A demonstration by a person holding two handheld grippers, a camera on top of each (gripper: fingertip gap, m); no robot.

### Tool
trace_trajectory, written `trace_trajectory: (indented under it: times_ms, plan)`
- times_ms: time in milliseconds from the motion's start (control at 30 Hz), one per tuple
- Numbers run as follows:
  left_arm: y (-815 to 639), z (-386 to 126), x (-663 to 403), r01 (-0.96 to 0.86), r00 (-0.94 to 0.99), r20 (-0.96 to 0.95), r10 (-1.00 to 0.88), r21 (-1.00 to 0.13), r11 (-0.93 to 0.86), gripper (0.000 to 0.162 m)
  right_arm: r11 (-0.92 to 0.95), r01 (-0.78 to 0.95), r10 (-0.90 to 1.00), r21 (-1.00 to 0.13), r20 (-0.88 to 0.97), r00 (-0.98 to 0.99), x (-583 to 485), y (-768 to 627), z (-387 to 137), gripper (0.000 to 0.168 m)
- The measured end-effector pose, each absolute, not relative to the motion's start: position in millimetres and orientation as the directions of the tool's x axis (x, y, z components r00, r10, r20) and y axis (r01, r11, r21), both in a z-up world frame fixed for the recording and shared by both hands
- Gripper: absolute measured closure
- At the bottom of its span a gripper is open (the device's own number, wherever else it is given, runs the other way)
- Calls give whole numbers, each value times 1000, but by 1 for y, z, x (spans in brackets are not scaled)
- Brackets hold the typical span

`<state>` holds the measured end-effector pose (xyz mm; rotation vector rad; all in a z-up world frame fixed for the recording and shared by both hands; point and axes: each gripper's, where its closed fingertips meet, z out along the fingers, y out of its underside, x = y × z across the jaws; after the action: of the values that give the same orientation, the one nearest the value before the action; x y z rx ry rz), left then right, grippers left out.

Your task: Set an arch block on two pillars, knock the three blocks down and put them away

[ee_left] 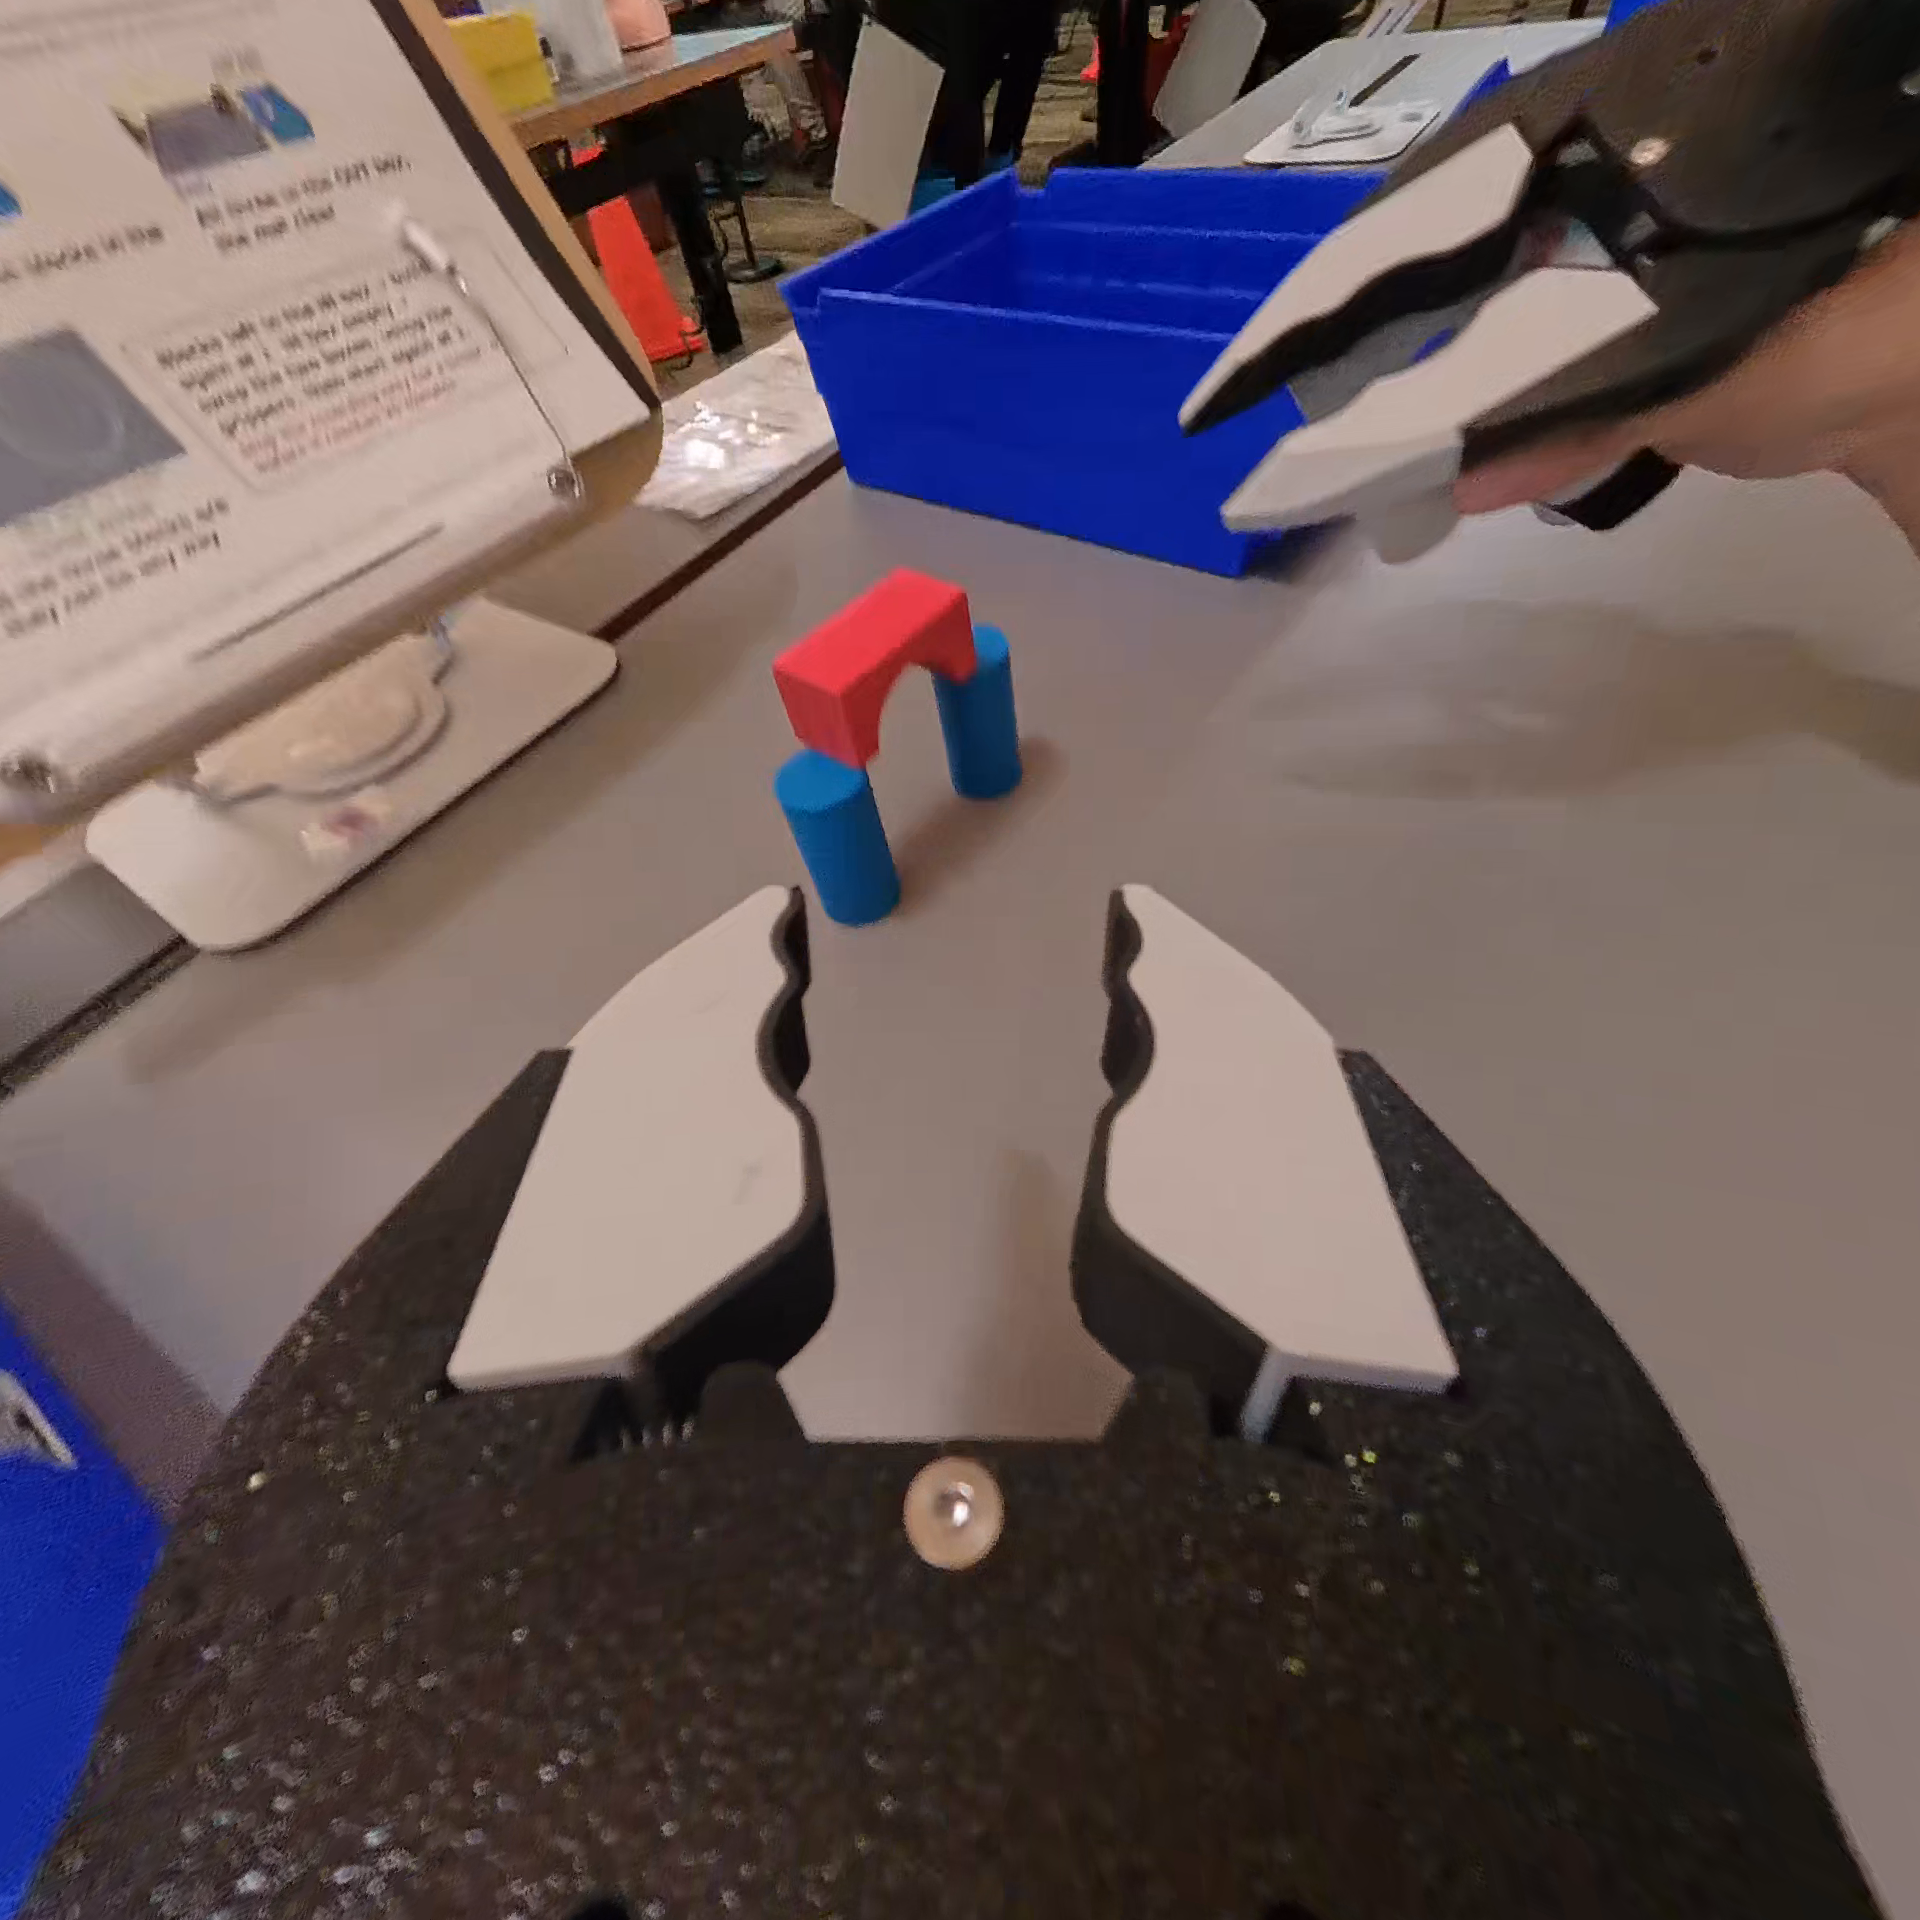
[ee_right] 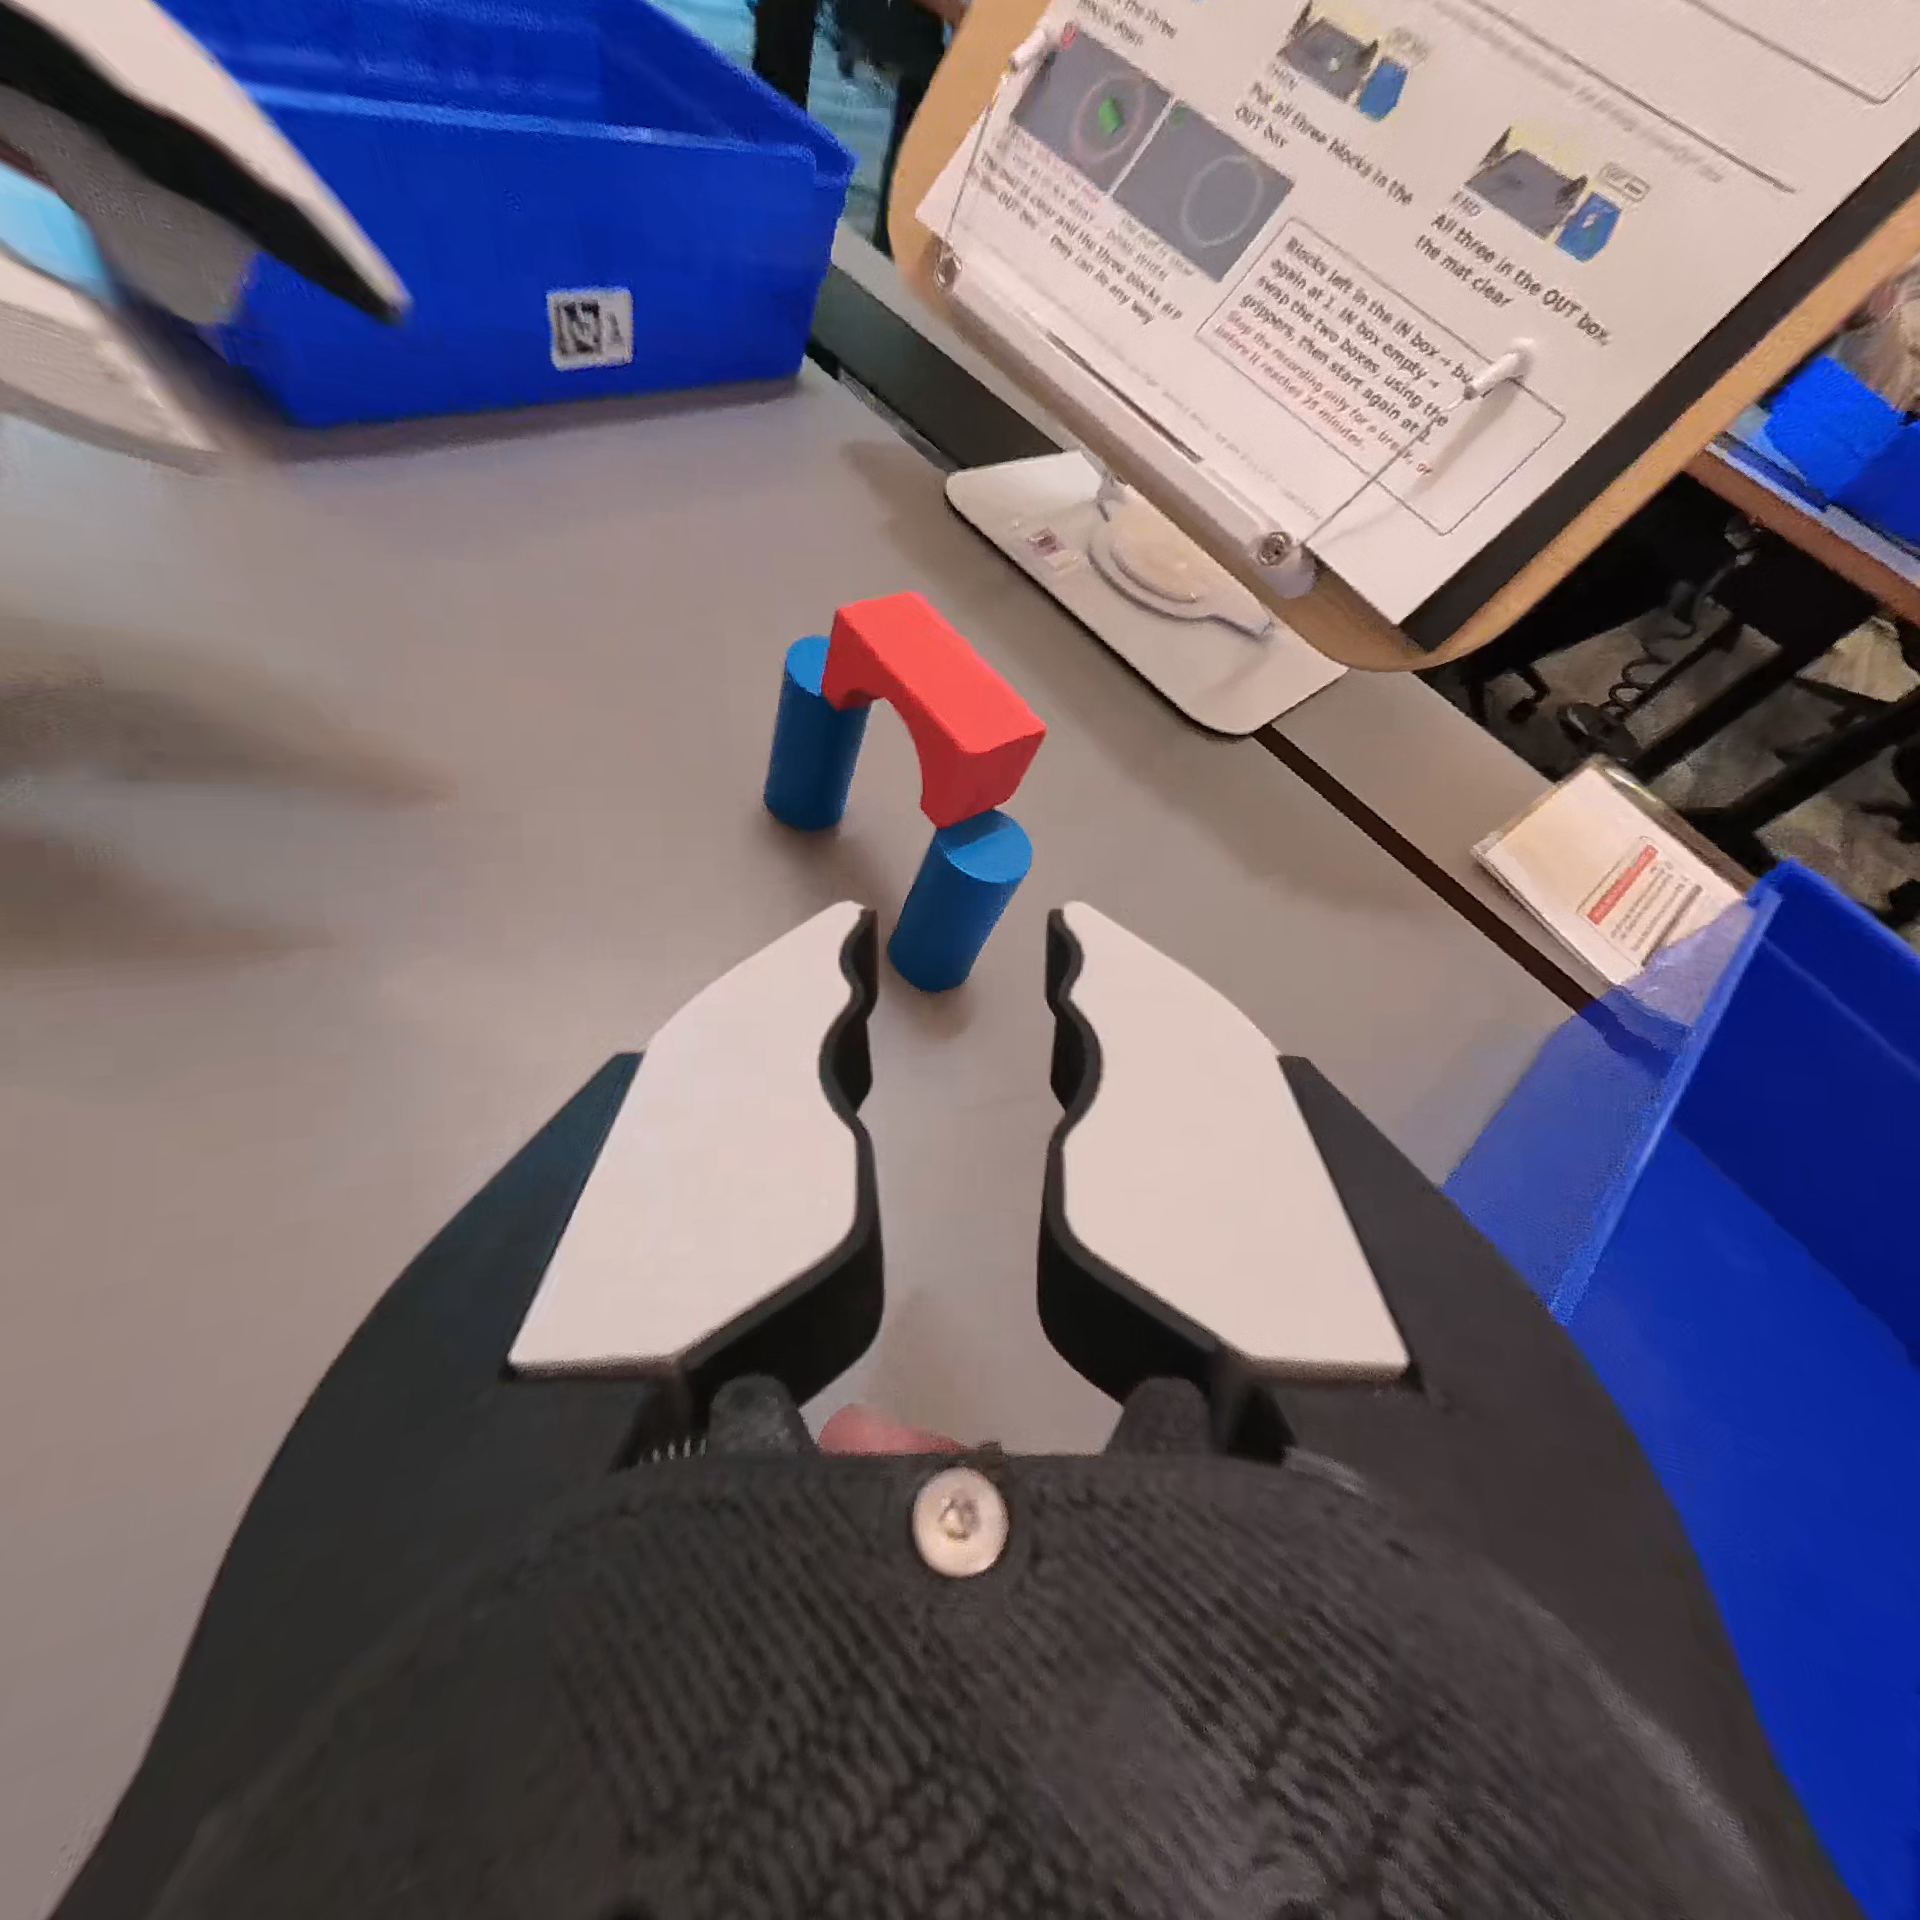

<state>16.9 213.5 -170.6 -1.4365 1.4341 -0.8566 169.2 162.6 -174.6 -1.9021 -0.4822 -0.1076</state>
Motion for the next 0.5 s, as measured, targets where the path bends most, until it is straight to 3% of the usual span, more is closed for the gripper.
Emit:
trace_trajectory:
  times_ms: [100,200,500]
  plan:
    - [201,-172,-7,-301,156,-70,-985,-953,20,117,-347,372,212,-861,315,925,173,171,-184,150]
    - [182,-166,-21,-214,154,1,-988,-976,-35,119,-390,242,99,-889,221,970,179,182,-195,168]
    - [158,-180,-43,-270,132,-13,-991,-963,-23,116,-537,-12,-301,-843,178,937,229,209,-238,168]
